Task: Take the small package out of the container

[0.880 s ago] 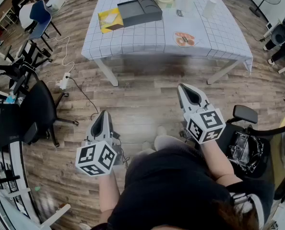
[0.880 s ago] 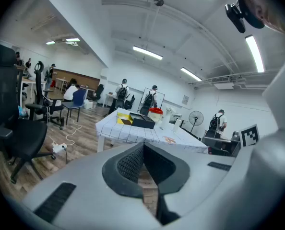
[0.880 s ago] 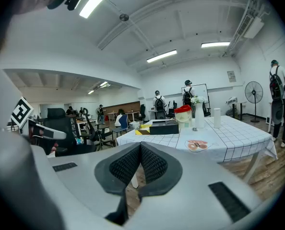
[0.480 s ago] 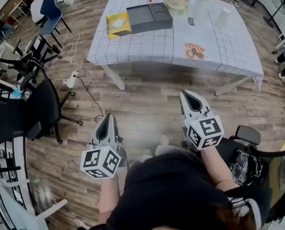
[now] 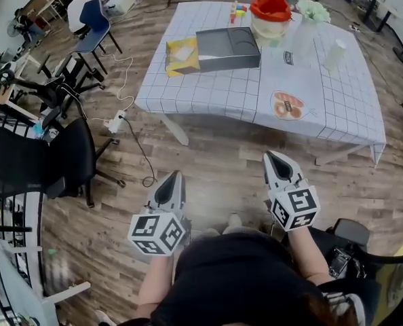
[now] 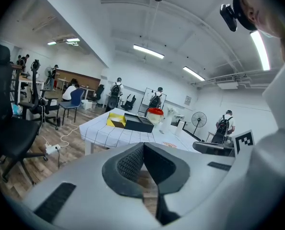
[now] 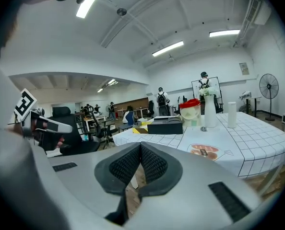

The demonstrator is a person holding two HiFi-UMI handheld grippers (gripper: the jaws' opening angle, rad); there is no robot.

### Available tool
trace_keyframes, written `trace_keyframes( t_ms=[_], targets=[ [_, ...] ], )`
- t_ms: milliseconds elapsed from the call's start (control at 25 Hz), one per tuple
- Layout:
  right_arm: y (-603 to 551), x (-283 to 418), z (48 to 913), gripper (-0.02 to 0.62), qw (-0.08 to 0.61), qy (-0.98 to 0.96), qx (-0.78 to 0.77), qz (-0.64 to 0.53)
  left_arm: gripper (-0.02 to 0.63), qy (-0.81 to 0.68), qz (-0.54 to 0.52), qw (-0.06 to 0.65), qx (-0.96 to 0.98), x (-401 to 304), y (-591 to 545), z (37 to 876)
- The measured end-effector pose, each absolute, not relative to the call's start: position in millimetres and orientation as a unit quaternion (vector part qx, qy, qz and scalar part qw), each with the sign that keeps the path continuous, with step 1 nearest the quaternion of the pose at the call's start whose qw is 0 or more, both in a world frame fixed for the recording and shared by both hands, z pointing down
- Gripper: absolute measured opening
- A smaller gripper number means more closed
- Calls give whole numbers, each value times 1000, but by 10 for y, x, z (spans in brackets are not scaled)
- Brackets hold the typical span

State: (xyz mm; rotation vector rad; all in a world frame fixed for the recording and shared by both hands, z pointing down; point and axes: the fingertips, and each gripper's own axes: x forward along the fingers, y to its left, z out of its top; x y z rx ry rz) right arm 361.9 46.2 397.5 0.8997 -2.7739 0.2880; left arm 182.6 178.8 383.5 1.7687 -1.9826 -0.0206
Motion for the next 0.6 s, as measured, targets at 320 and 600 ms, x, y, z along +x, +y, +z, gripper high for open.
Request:
trace_keyframes(
  t_ms=[320,600],
  targets=[
    [362,3397,4051,15,119,-949,274,103,26,-722,-50,237,648,1687,1672,3744],
    [189,2890,4023,15,133,-946,282,93,26,-706,-47,234,666,1216,1402,3751]
  ],
)
